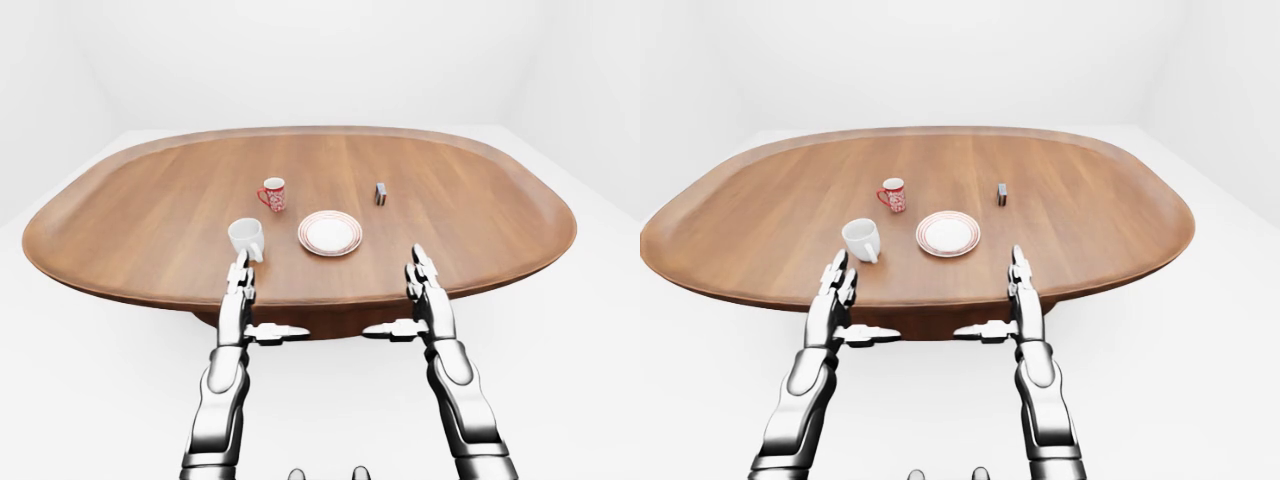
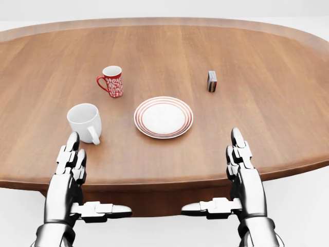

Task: Put the white mug on the plate.

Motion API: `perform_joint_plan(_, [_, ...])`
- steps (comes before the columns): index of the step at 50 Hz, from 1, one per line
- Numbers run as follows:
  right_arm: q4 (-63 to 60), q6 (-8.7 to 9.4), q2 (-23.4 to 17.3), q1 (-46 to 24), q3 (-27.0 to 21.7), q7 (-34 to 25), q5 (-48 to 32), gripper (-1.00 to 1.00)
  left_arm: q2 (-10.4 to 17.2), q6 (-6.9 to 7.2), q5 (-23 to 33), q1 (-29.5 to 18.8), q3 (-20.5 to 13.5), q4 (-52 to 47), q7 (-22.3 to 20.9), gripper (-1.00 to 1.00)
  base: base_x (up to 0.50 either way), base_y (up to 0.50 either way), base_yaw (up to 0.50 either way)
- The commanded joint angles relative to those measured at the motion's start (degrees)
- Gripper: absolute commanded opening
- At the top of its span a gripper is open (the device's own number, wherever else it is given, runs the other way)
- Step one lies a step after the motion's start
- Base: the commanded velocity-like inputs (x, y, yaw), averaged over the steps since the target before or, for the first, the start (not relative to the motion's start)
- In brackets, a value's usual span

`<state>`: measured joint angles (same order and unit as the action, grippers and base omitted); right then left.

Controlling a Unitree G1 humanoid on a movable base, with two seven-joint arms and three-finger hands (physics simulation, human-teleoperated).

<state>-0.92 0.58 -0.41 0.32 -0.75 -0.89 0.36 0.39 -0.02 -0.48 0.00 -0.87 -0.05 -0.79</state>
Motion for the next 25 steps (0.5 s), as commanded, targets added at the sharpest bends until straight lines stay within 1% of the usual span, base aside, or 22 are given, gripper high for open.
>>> perform_joint_plan(1, [-1.92, 1.13, -0.54, 0.7, -1.06, -1.39, 0.28, 1.0, 0.46, -0.6, -0.61, 0.5, -1.07, -0.33, -1.14, 1.0, 0.0, 0.0, 0.0])
perform_joint_plan(4, [-1.01, 0.16, -0.5, 0.67, -1.19, -1.51, 0.46, 1.0, 0.47, 0.18, -0.77, 0.75, -1.02, -1.49, -1.21, 1.0, 0.0, 0.0, 0.0])
perform_joint_plan(5, [-1.48, 0.33, -0.47, 0.82, -1.23, -1.42, 0.54, 1.0, 0.5, 0.38, -0.87, 0.73, -1.1, -1.75, -1.23, 1.0, 0.0, 0.0, 0.0])
perform_joint_plan(6, [-2.79, 1.18, -0.58, 1.07, -1.35, -1.3, 0.52, 1.0, 0.6, 0.91, -1.16, 0.5, -1.42, -2.22, -1.18, 1.0, 0.0, 0.0, 0.0])
perform_joint_plan(7, [-3.47, 1.53, -0.62, 1.25, -1.46, -1.25, 0.56, 1.0, 0.66, 1.33, -1.24, 0.44, -1.55, -2.7, -1.13, 1.0, 0.0, 0.0, 0.0])
perform_joint_plan(9, [-6.96, 2.82, -0.77, 2.01, -2.1, -0.66, 0.51, 1.0, 1.26, 2.07, -1.55, -0.47, -2.56, -4.11, -1.03, 1.0, 0.0, 0.0, 0.0])
perform_joint_plan(10, [-13.21, 4.42, -1.25, 3.17, -3.15, -0.21, 0.61, 1.0, 2.43, 5.02, -4.25, -2.77, -5.61, -8.0, -0.4, 1.0, 0.0, 0.0, 0.0])
perform_joint_plan(14, [-25.42, 4.42, -1.69, 5.03, -6.9, -0.12, 1.29, 1.0, 5.15, 5.02, -7.06, -5.92, -10.15, -13.99, 0.93, 1.0, 0.0, 0.0, 0.0])
perform_joint_plan(15, [-31.2, 4.42, -2.21, 5.58, -8.79, 0.01, 1.11, 1.0, 5.76, 5.02, -8.07, -6.61, -11.37, -15.42, 1.29, 1.0, 0.0, 0.0, 0.0])
perform_joint_plan(16, [-35.18, 4.42, -2.25, 5.83, -10.41, -0.31, 1.34, 1.0, 7.64, 5.02, -8.57, -8.11, -13.81, -17.2, 2.09, 1.0, 0.0, 0.0, 0.0])
perform_joint_plan(18, [-40.12, 4.42, -1.96, 5.97, -12.82, -1.0, 1.53, 1.0, 9.03, 5.02, -8.86, -9.32, -15.78, -16.62, 2.85, 1.0, 0.0, 0.0, 0.0])
perform_joint_plan(19, [-42.69, 4.42, -1.98, 5.93, -14.19, -1.42, 1.71, 1.0, 9.73, 5.02, -10.33, -9.88, -17.04, -17.06, 3.09, 1.0, 0.0, 0.0, 0.0])
perform_joint_plan(20, [-47.07, 4.42, -2.37, 5.84, -16.55, -1.77, 1.93, 1.0, 11.08, 5.02, -12.02, -10.84, -19.08, -17.48, 3.63, 1.0, 0.0, 0.0, 0.0])
perform_joint_plan(22, [-50.67, 4.42, -2.11, 5.38, -19.13, -2.8, 2.4, 1.0, 12.42, 5.02, -13.81, -11.43, -20.41, -17.49, 4.28, 1.0, 0.0, 0.0, 0.0])
perform_joint_plan(23, [-52.69, 4.42, -2.15, 5.15, -21.02, -3.28, 2.94, 1.0, 13.29, 5.02, -15.32, -12.07, -21.64, -17.54, 4.71, 1.0, 0.0, 0.0, 0.0])
perform_joint_plan(24, [-54.41, 4.42, -2.15, 4.98, -22.36, -3.81, 3.36, 1.0, 13.84, 5.02, -16.32, -12.51, -22.56, -17.4, 5.64, 1.0, 0.0, 0.0, 0.0])
perform_joint_plan(25, [-56.48, 4.42, -2.09, 4.85, -23.96, -4.05, 3.76, 1.0, 14.16, 5.02, -17.29, -12.83, -23.82, -17.35, 7.55, 1.0, 0.0, 0.0, 0.0])
